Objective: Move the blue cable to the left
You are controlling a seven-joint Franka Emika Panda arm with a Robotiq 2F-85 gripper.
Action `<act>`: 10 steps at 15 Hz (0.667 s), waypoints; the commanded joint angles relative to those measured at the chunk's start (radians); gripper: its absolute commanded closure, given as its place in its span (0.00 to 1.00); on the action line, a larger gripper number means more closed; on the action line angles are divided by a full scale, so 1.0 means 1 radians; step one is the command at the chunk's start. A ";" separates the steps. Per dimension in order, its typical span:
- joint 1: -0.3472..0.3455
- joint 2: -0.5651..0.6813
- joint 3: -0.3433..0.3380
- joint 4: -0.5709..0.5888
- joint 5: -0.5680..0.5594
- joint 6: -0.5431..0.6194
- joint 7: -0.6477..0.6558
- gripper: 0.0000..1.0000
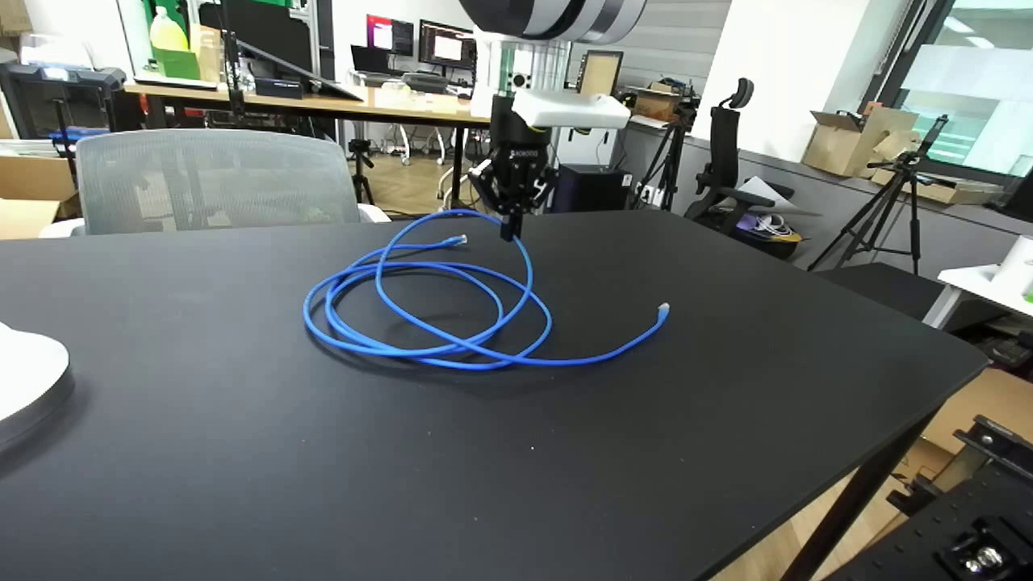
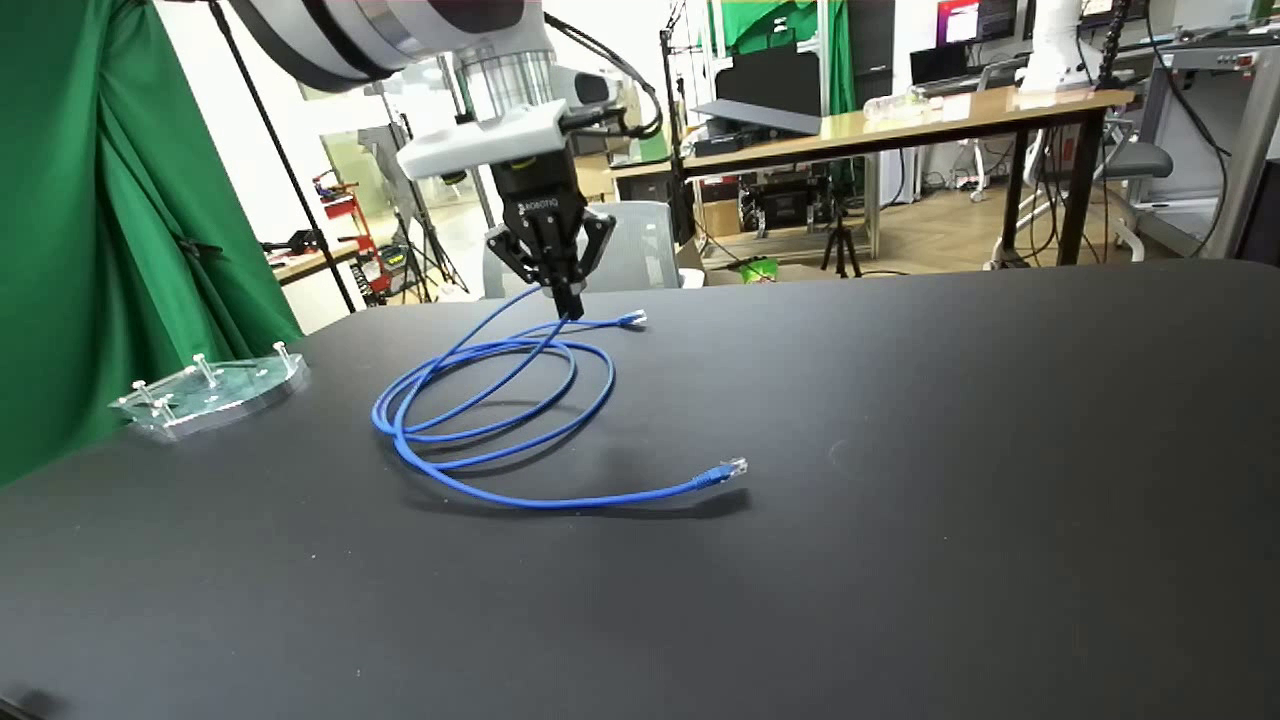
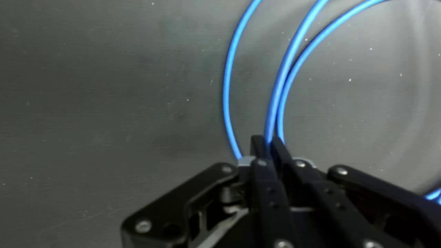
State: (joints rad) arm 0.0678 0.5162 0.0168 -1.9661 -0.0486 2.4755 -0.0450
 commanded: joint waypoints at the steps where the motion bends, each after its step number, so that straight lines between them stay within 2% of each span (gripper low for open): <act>1: 0.008 0.071 0.016 0.087 -0.007 -0.030 0.001 0.98; 2: 0.008 0.084 0.022 0.101 -0.002 -0.035 -0.002 0.98; 3: 0.011 0.096 0.024 0.113 -0.004 -0.041 -0.003 0.68; 4: 0.012 0.105 0.025 0.122 -0.005 -0.046 -0.003 0.68; 5: 0.014 0.107 0.025 0.125 -0.007 -0.049 -0.002 0.62; 10: 0.031 0.040 0.006 0.050 -0.040 -0.030 0.026 0.28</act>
State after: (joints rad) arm 0.0834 0.6128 0.0406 -1.8739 -0.0612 2.4564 -0.0460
